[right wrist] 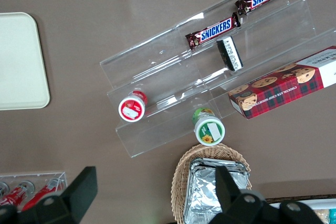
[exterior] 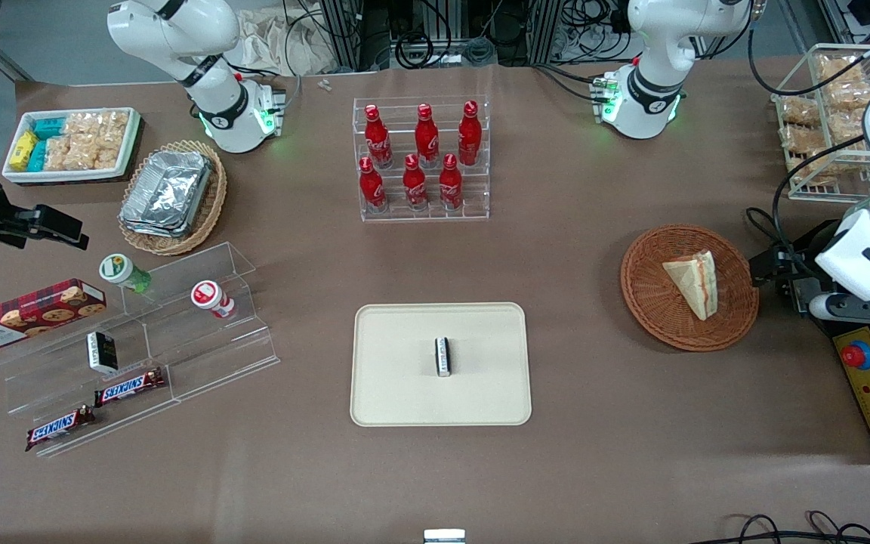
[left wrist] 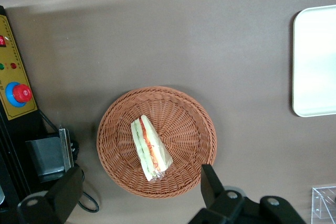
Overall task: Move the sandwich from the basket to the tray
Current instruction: 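Move the left gripper over the wrapped sandwich in the wicker basket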
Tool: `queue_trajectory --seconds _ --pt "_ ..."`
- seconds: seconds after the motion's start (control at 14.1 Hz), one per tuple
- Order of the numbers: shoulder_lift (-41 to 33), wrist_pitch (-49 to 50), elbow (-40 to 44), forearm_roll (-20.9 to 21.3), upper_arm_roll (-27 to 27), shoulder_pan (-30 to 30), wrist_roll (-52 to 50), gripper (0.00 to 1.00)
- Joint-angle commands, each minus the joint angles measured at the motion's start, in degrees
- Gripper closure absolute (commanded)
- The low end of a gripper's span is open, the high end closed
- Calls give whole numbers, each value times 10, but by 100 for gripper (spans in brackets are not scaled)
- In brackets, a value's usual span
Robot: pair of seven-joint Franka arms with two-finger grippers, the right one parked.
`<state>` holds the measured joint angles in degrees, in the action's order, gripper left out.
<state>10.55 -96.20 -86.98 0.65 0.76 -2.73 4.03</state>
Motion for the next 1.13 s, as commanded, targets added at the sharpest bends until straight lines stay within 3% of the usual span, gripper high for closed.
queue_trajectory --seconds 0.0,0.35,0.5,1.06 --pt "12 14 22 -10 1 -1 5 0" --pt "6 23 0 0 1 -3 -4 0" --pt "-31 -21 -71 22 2 -1 -13 0" --pt "-165 -235 -403 28 4 6 -182 0"
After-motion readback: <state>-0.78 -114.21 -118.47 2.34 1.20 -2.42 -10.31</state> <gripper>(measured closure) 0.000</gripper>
